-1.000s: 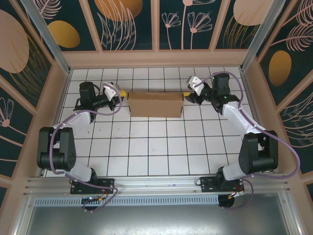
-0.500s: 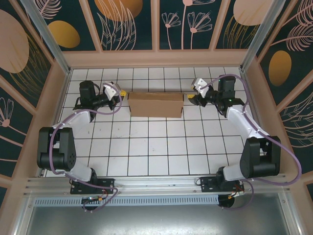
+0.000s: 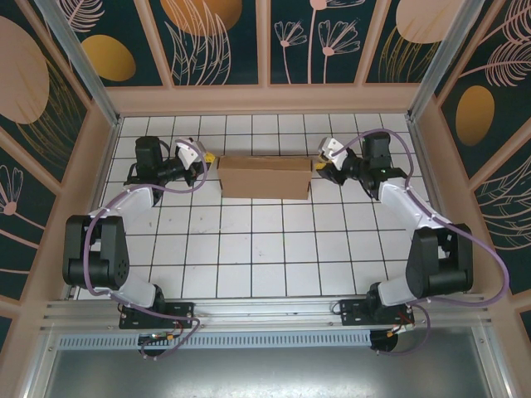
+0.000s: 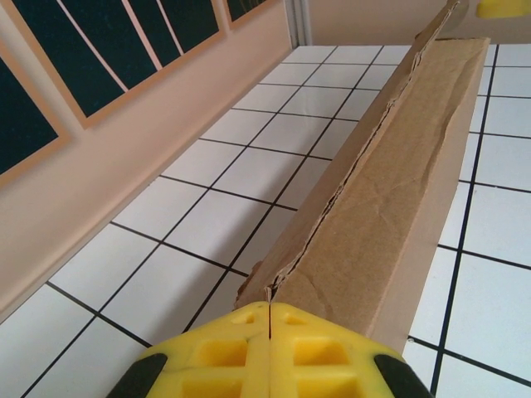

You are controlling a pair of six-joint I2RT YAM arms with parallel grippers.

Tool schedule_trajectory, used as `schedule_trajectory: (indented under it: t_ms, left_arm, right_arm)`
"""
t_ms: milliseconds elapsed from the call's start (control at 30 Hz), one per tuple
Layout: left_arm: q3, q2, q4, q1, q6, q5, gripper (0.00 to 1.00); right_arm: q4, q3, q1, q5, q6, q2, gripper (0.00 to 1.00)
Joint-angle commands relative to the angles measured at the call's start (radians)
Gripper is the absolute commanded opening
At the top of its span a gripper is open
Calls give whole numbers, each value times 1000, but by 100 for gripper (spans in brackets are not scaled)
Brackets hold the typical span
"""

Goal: Fold the paper box

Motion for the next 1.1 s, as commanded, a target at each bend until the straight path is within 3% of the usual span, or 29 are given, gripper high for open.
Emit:
schedule_trajectory:
  t_ms: [0,200,367,500,633,833,1067]
  left_arm:
    - [28,7,-27,-10,21,21,6]
    - [33,3,-42,-16,19,8,5]
    - [38,0,-32,-27,-27,-11,0]
    - [47,-12,-24,-55,-107,-86,0]
    - [56,-18,-1,-71,-272,-78,0]
    - [57,-26,-57,-102,-384,-129,0]
    - [61,-53,-74,-104,-549,-205,0]
  right_arm:
    - [-10,39,10,15,-4,17,23]
    - [-7,56,18,34,8,30,0]
    - [-2,69,31,60,46,27,0]
    - [11,78,69,129,150,33,0]
    - [26,86,106,209,281,46,0]
    - [-8,115,164,321,416,63,0]
    - [-44,110,188,358,472,39,0]
